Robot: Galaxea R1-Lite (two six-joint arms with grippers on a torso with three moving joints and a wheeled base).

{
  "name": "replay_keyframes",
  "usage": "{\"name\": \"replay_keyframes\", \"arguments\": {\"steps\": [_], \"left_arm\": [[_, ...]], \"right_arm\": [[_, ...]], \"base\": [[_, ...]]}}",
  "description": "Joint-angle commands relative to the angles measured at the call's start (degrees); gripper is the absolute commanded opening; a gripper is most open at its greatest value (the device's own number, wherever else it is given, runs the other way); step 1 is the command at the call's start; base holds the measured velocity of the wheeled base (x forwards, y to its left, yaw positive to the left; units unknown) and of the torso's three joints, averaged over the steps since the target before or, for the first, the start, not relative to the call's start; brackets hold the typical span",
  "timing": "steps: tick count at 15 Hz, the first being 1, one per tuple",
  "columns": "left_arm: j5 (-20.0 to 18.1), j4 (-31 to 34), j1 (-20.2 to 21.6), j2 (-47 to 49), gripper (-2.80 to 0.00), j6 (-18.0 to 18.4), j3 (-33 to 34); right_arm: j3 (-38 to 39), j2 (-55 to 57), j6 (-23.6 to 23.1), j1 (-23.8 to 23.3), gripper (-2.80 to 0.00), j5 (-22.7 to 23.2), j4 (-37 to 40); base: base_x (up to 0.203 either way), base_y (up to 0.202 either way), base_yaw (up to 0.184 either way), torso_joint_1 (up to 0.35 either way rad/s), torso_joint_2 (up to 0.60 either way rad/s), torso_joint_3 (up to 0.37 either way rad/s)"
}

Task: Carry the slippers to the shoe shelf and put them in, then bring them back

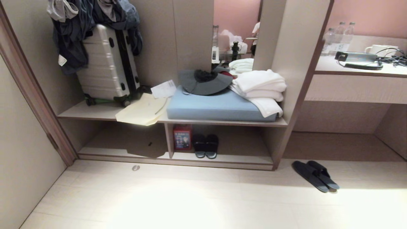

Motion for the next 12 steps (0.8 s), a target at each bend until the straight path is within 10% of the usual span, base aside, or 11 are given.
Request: {"name": "replay_keyframes", "arguments": {"steps": [1, 12], "left_arm": [[0.0, 0.0, 0.0, 0.0, -2.80, 0.0, 0.1], [0.0, 0.0, 0.0, 0.0, -2.80, 0.0, 0.0]], "right_arm": [[0.0, 0.0, 0.0, 0.0, -2.80, 0.0, 0.0], [0.0, 0.0, 0.0, 0.0, -2.80, 0.0, 0.0]], "base": [[-0.194, 0.000, 0.003, 0.001, 0.00, 0.002], [-0.195, 0.000, 0.001, 0.002, 0.00, 0.002]]}}
